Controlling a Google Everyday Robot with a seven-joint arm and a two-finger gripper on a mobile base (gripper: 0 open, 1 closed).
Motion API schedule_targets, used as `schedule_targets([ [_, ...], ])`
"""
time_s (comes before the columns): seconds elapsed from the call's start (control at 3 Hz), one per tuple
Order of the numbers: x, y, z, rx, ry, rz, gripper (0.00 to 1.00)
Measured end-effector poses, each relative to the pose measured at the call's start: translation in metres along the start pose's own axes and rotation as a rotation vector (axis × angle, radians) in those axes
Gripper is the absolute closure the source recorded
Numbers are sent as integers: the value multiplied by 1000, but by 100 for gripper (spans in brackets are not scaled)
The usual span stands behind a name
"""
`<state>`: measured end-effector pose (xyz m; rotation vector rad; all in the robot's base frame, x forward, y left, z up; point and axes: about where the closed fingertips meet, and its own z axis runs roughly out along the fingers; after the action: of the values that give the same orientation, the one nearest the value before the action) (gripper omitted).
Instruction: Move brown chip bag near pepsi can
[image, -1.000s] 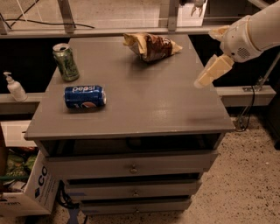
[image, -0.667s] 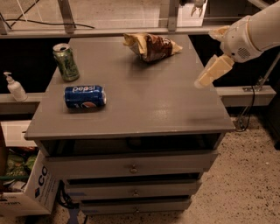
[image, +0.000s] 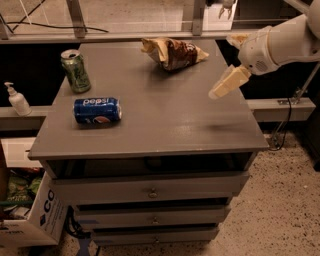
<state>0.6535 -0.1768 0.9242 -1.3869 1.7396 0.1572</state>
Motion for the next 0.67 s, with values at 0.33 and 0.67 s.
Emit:
schedule_targets([
  [0.33,-10,-11,39,11,-51,-19,0],
  [0.67,-16,-19,80,21,-77,-9,0],
])
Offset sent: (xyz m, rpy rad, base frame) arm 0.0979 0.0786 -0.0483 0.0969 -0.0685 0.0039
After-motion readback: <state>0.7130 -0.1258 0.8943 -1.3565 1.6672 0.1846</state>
